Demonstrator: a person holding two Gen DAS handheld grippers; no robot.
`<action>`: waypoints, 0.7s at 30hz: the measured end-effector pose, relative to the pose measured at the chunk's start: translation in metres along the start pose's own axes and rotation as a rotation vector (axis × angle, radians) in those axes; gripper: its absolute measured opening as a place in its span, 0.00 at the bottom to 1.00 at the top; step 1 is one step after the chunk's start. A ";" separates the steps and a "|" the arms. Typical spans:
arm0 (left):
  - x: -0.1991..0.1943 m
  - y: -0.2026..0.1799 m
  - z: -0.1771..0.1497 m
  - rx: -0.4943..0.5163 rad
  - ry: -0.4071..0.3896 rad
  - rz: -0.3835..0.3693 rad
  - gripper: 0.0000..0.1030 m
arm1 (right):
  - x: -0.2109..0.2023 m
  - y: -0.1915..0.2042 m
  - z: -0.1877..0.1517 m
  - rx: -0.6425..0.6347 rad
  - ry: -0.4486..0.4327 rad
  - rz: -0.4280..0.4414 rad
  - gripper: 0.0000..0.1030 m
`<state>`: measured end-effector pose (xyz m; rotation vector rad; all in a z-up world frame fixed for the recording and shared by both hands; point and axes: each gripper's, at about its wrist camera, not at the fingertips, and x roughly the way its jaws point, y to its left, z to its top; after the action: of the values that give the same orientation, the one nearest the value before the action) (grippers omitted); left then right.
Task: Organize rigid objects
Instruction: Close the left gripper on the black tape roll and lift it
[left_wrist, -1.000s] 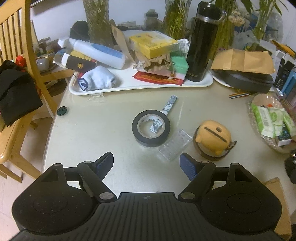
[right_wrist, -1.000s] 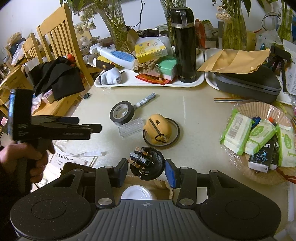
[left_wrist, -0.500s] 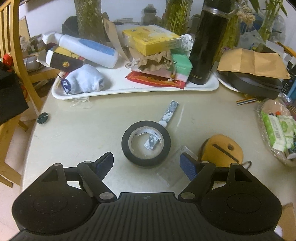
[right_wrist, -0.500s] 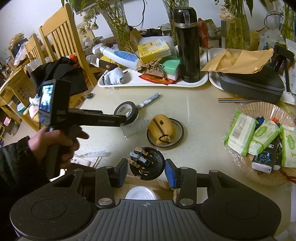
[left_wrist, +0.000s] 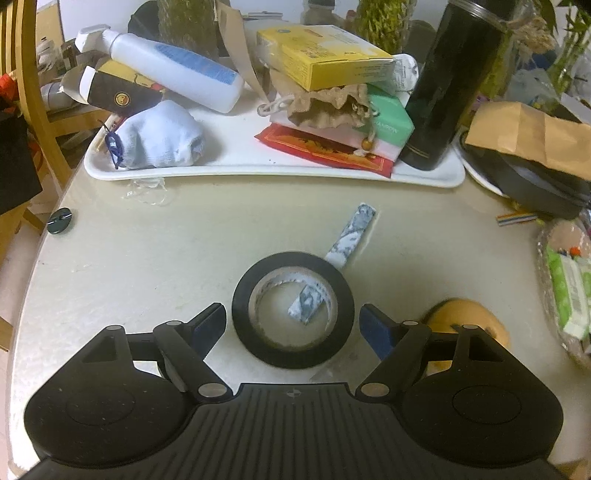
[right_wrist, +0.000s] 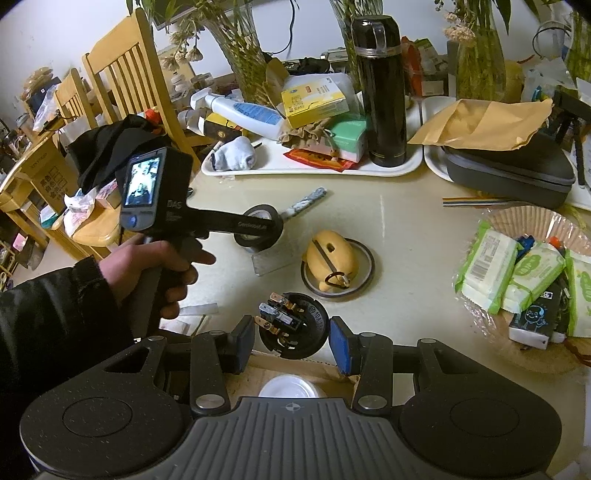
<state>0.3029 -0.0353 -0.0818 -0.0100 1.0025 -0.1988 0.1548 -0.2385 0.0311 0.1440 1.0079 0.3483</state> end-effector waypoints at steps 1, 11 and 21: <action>0.002 -0.001 0.001 -0.002 0.002 0.001 0.77 | 0.000 0.000 0.000 0.001 0.000 0.001 0.45; 0.005 -0.002 0.004 0.003 -0.002 0.028 0.70 | 0.003 0.000 0.001 0.003 0.010 -0.003 0.45; -0.028 -0.006 0.011 0.021 -0.045 0.025 0.70 | 0.008 -0.001 0.000 0.006 0.023 -0.048 0.45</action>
<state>0.2966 -0.0376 -0.0521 0.0172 0.9552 -0.1861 0.1591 -0.2369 0.0246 0.1211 1.0334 0.3039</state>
